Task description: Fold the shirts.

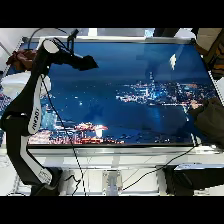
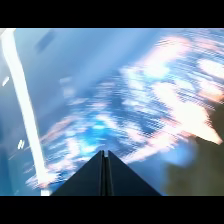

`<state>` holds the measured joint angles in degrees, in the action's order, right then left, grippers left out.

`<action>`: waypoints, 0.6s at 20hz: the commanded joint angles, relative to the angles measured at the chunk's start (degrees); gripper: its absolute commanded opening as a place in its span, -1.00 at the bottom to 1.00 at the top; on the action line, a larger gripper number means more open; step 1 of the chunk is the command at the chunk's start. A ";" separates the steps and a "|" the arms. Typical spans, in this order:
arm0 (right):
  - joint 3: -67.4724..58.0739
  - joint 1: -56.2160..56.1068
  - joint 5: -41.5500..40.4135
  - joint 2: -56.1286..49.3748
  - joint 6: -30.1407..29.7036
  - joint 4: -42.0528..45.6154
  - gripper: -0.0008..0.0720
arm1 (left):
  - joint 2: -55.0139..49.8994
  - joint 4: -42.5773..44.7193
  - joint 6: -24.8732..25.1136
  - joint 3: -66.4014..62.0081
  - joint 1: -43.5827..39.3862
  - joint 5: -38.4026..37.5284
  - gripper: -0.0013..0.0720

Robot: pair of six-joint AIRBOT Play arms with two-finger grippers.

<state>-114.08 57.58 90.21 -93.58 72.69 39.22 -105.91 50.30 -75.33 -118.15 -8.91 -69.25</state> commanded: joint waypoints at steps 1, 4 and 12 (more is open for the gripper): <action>-0.09 -13.84 -2.82 0.04 -2.56 -2.95 -0.90 | 5.77 9.33 2.29 -0.48 0.04 0.46 -0.31; -0.09 -26.12 -4.79 0.04 -5.25 3.69 -0.90 | 12.33 22.86 2.25 -0.46 0.04 -1.99 -0.62; -0.07 -52.37 -17.81 0.04 -6.54 7.45 -0.90 | 21.35 52.41 1.62 -0.42 0.20 -15.21 -0.92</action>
<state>-114.13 13.89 77.01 -93.58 67.40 45.43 -86.83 90.45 -73.45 -118.56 -8.88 -78.85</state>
